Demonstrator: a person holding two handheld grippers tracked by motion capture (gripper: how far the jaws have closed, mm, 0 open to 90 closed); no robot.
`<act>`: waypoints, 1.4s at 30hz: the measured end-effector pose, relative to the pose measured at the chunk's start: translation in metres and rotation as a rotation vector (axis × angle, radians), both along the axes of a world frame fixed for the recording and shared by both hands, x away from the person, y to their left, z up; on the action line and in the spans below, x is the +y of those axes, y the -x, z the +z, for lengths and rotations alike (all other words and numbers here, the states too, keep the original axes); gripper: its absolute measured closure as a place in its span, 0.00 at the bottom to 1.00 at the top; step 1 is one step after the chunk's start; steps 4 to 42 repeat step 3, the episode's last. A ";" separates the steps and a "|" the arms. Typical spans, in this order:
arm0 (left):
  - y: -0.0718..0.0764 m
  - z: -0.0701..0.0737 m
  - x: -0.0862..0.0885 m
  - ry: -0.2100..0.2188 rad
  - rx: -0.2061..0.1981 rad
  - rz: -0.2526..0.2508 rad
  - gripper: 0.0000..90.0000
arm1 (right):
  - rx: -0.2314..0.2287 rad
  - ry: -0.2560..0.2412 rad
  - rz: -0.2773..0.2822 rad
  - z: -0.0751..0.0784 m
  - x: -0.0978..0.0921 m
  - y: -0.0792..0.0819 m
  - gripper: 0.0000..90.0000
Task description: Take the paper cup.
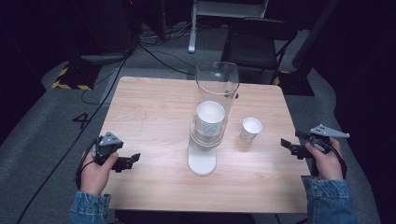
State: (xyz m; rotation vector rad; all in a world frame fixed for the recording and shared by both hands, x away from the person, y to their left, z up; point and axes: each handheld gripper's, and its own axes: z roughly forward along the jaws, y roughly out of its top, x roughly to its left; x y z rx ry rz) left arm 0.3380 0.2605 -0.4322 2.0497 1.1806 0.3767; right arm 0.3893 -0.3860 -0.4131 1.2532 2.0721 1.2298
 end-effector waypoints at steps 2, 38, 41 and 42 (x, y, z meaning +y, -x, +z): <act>0.000 0.000 0.000 0.001 0.002 0.003 0.19 | 0.004 0.003 0.008 0.000 0.002 0.000 0.19; 0.000 0.001 -0.001 0.003 0.002 0.005 0.19 | 0.005 0.006 0.014 -0.001 0.003 0.000 0.19; 0.000 0.001 -0.001 0.003 0.002 0.005 0.19 | 0.005 0.006 0.014 -0.001 0.003 0.000 0.19; 0.000 0.001 -0.001 0.003 0.002 0.005 0.19 | 0.005 0.006 0.014 -0.001 0.003 0.000 0.19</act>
